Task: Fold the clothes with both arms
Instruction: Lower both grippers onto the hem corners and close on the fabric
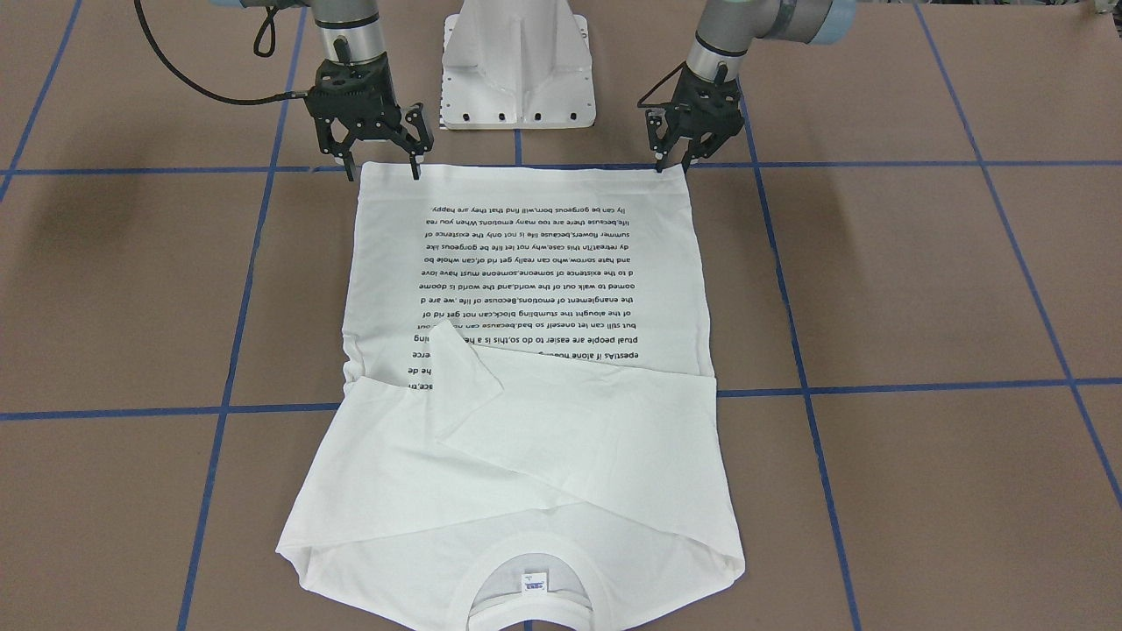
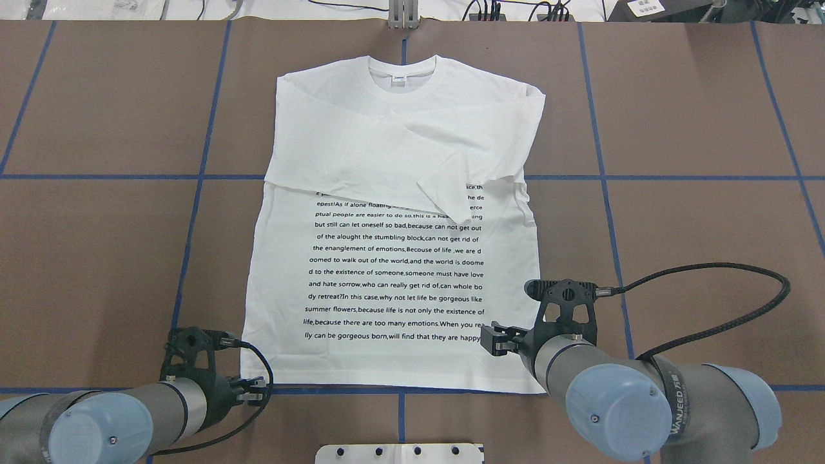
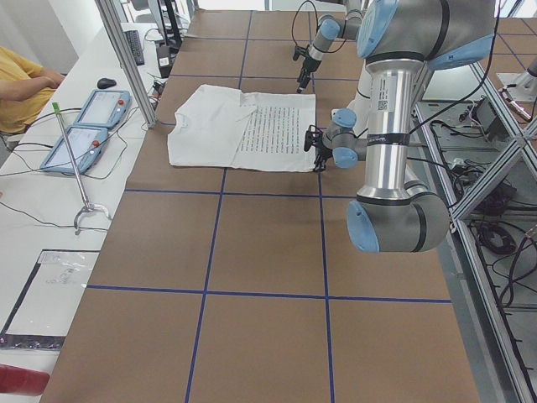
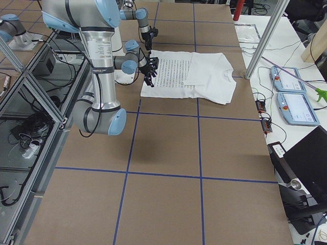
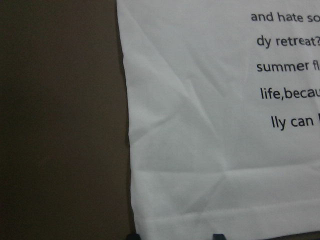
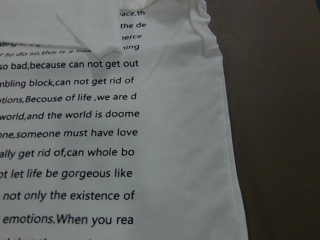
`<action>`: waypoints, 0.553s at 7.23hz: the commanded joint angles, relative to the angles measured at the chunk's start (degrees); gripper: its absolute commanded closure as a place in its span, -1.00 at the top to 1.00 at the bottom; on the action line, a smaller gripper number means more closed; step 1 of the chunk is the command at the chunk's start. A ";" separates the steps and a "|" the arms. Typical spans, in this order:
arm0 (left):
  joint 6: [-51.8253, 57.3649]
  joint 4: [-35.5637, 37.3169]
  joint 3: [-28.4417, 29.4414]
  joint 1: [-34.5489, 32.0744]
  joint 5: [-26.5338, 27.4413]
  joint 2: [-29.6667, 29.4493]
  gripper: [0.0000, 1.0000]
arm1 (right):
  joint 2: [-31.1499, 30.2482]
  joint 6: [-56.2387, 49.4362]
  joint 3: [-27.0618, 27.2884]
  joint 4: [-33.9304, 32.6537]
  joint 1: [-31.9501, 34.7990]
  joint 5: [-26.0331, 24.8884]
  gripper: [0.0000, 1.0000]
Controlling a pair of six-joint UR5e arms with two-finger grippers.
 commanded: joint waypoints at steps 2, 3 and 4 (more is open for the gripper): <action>0.18 0.01 -2.88 -0.89 0.00 0.62 -1.00 | -0.27 0.10 0.00 0.70 -0.18 0.09 0.99; 0.35 0.01 -4.20 -1.42 -0.09 0.53 -1.00 | -1.84 0.11 -0.44 4.18 -1.05 -0.26 0.98; 0.35 0.01 -5.43 -1.51 -0.18 0.45 -1.00 | -5.34 0.28 -0.79 10.57 -3.41 -3.65 0.93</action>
